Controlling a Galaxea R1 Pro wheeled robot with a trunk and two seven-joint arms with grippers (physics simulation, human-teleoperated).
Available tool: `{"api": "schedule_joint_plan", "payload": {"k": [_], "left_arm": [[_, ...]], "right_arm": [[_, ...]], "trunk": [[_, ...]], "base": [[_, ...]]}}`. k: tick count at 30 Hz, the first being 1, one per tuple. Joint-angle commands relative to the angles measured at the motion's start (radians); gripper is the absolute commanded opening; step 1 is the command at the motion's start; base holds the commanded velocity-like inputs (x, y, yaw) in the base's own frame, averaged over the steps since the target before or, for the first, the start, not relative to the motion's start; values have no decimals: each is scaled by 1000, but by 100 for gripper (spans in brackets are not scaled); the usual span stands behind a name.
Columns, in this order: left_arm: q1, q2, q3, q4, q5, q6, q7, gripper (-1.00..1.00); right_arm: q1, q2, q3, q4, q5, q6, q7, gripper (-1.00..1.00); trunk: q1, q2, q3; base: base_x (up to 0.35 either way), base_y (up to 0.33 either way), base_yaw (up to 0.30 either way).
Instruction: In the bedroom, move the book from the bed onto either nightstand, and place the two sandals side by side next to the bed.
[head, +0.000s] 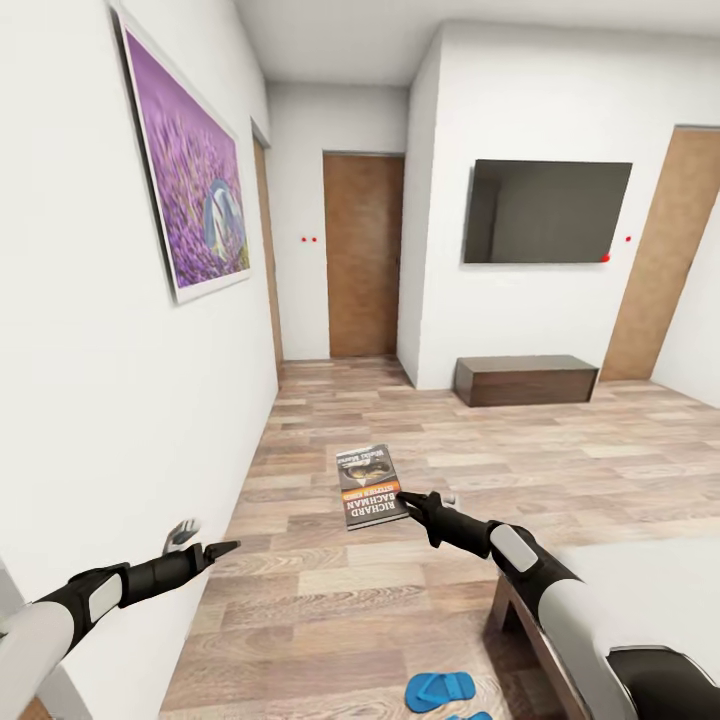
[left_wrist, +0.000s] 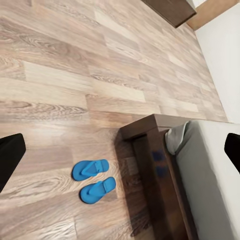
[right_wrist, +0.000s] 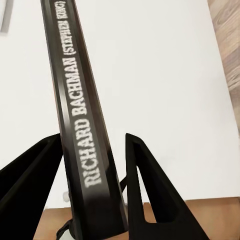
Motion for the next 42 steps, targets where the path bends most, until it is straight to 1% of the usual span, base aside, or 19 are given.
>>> {"api": "schedule_joint_plan", "payload": {"k": [1,9,15,21,24,29,32,35,37,38,42], "left_arm": [[-1,0,-1,0,7,10,-2,100],[-1,0,-1,0,7,10,-2,100],[-1,-1,-2,0,7,10,-2,100],[1,-32,-1,0,6,0,13,100],[3,-50,-1,0,5,-27,53,100],[21,-76,-1,0,6,-87,159,100],[29,-92,-1,0,7,-108,215,100],[35,-110,-2,0,6,-119,258,100],[44,-125,-2,0,5,-125,280,100],[59,-143,-2,0,4,-129,301,100],[97,-178,-2,-2,2,-146,350,100]], "right_arm": [[-1,-1,3,-1,-11,5,1,-100],[-1,-2,2,-1,-12,5,1,-100],[-1,-2,3,-1,-12,5,4,-100],[-1,-1,3,-1,-12,5,4,-100],[-1,-1,2,0,-12,5,4,-100],[-1,-2,0,4,-13,4,2,-100],[-1,-3,-2,15,-15,4,2,-100],[-1,-4,-4,26,-18,4,2,-100],[-1,-4,-5,29,-18,4,2,-100],[-1,-5,-5,32,-19,4,2,-100],[-1,-5,-6,35,-19,4,2,-100]], "trunk": [[0,-1,-1],[0,-1,-1],[0,-1,-1],[0,-1,-1],[0,-1,-1],[0,-1,-1],[0,-1,-1],[0,-1,-1],[0,-1,-1],[0,-1,-1],[0,-1,-1]], "base": [[0,0,196],[0,0,186],[0,0,93],[0,0,20],[0,0,7],[0,0,3],[0,0,1],[0,0,0],[0,0,0],[0,0,0],[0,0,0]]}}
